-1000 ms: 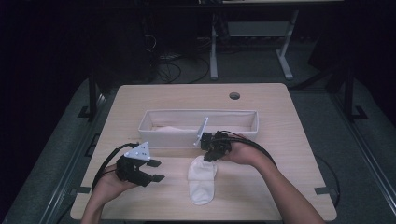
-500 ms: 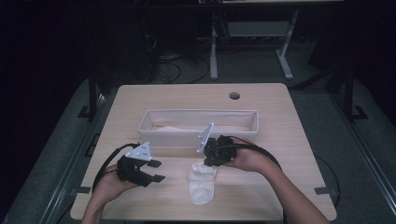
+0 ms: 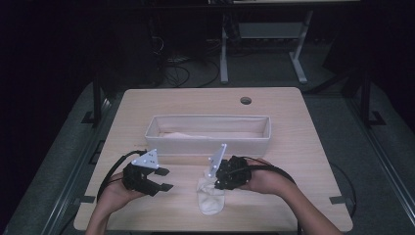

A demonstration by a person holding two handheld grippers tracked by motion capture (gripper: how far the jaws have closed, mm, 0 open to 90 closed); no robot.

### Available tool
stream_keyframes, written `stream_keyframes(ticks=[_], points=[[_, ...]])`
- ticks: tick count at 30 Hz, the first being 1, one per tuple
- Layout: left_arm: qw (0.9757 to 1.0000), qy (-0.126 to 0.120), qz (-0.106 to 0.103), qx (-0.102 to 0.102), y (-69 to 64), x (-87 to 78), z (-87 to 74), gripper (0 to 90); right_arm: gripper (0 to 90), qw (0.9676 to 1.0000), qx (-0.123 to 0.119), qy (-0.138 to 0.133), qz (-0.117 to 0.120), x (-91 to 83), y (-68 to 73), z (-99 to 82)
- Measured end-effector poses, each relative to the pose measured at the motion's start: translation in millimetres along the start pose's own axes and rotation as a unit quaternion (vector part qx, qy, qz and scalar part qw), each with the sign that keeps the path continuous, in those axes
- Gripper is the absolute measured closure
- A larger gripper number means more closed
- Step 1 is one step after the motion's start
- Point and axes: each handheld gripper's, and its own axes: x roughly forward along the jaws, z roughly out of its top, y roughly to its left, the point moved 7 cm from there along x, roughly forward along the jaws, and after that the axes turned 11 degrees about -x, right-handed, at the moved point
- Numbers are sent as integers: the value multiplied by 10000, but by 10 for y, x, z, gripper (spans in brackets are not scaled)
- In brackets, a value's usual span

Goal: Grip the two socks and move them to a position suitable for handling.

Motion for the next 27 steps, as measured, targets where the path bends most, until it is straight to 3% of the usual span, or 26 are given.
stream_keyframes(ticks=[11, 15, 19, 21, 27], points=[[10000, 6, 3, 28, 4, -8, 2, 449, 816, 9992, -98, -50, 395, 134, 304, 17], [10000, -2, 6, 24, 1, -6, 4, 449, 784, 9986, -143, -133, 498, 96, 376, 48], [10000, -7, 6, 15, -1, -6, 8, 449, 782, 9983, -211, -352, 424, 16, 371, 113], [10000, -9, 5, 31, -4, -7, 8, 448, 783, 9988, -168, -323, 339, 30, 343, 132], [10000, -13, 7, 17, 7, -17, -1, 449, 788, 9984, -136, -102, 542, 303, 347, 142]])
